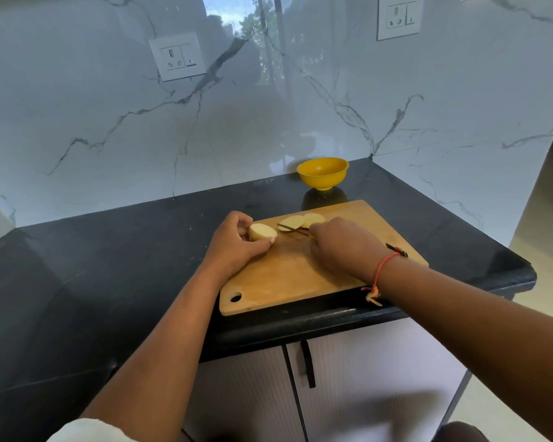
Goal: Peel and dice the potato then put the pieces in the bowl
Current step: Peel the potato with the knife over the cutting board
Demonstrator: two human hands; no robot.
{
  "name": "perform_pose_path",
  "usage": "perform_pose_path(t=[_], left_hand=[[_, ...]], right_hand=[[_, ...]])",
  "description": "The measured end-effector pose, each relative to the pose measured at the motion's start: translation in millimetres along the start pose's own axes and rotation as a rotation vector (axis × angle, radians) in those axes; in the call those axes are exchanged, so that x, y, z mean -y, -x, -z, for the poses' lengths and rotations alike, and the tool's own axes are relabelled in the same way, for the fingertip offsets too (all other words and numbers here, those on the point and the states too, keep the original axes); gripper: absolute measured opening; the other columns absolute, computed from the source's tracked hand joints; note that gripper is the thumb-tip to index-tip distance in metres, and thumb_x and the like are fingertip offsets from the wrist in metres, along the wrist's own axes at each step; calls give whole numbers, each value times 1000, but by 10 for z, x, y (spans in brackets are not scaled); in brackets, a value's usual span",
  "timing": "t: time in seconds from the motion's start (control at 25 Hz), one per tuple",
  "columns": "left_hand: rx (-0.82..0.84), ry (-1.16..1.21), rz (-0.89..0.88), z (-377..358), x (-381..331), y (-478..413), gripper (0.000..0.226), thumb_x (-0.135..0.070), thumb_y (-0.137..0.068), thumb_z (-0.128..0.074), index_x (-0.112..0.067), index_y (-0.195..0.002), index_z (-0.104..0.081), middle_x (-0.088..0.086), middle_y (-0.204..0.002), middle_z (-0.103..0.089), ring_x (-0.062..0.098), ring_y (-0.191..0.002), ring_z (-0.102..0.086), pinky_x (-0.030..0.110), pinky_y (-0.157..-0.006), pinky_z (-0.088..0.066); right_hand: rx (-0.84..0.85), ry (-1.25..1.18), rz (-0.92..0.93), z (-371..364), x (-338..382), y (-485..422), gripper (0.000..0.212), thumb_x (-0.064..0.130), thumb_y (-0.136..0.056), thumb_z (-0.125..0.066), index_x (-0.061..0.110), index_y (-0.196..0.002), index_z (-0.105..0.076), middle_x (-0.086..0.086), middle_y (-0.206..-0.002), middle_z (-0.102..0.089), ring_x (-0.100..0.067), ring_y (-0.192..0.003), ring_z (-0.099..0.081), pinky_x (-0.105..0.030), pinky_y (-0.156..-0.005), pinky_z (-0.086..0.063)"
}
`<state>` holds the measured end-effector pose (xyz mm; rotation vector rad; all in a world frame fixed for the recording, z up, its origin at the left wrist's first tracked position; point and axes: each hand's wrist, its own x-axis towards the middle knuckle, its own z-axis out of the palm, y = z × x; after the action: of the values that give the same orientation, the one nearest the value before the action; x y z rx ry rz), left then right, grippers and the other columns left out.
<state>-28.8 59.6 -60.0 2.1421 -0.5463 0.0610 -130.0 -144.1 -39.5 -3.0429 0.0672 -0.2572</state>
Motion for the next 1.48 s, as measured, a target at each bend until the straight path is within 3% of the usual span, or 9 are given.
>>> perform_pose_path(t=[0.2,0.28,0.36,0.48,0.6,0.76,0.92,1.04,1.48], left_hand=[[-11,-160,-15,67,15,78,71,-47,-71,-85,-26,-129,-49,-10,-116,-56,7,-103,-56,22,-82,-49],[-4,-194,-5,64,10,80,69,-48,-74,-83,-25,-130,-49,-9,-117,-56,8,-105,-55,20,-78,-46],[13,-247,1,47,-2,56,72,-53,-74,-80,-26,-132,-48,-8,-123,-54,12,-111,-53,26,-86,-49],[-1,-380,-79,-59,-136,-53,71,-59,-77,-74,-29,-135,-48,-7,-133,-51,16,-123,-47,42,-100,-47],[93,-515,-203,-256,-378,-247,56,-51,-84,-69,-33,-135,-52,-5,-134,-56,18,-121,-51,46,-99,-47],[316,-658,-236,-456,-529,-491,51,-40,-94,-62,-37,-143,-48,-4,-143,-52,20,-128,-49,44,-103,-44],[307,-551,-197,-413,-475,-534,36,-27,-95,-63,-31,-131,-59,-3,-140,-55,18,-125,-51,32,-98,-41],[320,-508,-158,-294,-397,-525,25,-30,-94,-65,-37,-118,-60,-5,-133,-57,15,-122,-51,31,-94,-39],[310,-469,-79,-215,-292,-509,51,-44,-86,-73,-35,-132,-53,-5,-136,-55,16,-117,-51,32,-90,-43]], right_hand=[[-250,-442,-137,-103,-91,-136,24,31,-103,-48,16,-94,-65,2,-74,-58,-15,-72,-56,-28,-63,-40],[-341,-506,-247,-151,-149,-232,25,28,-103,-49,15,-85,-59,1,-69,-54,-20,-72,-57,-30,-58,-35],[-374,-520,-342,-215,-206,-309,28,27,-103,-49,11,-81,-56,-2,-69,-53,-26,-75,-58,-32,-60,-35],[-338,-526,-404,-264,-271,-373,25,27,-102,-52,9,-86,-59,-7,-78,-59,-27,-81,-61,-33,-66,-41],[-309,-535,-412,-278,-302,-386,18,28,-99,-58,11,-94,-63,-7,-84,-63,-26,-84,-62,-35,-70,-48],[-333,-536,-384,-311,-305,-361,15,27,-95,-65,14,-102,-67,-6,-92,-68,-24,-87,-64,-38,-78,-55],[-328,-548,-353,-326,-314,-355,11,23,-94,-64,16,-101,-66,-4,-92,-68,-23,-86,-63,-37,-76,-54],[-309,-541,-334,-320,-309,-362,8,20,-93,-63,19,-101,-65,-1,-90,-67,-18,-82,-60,-30,-68,-47],[-227,-515,-172,-294,-264,-325,22,33,-98,-60,30,-120,-63,7,-100,-68,-13,-90,-61,-30,-74,-50]])
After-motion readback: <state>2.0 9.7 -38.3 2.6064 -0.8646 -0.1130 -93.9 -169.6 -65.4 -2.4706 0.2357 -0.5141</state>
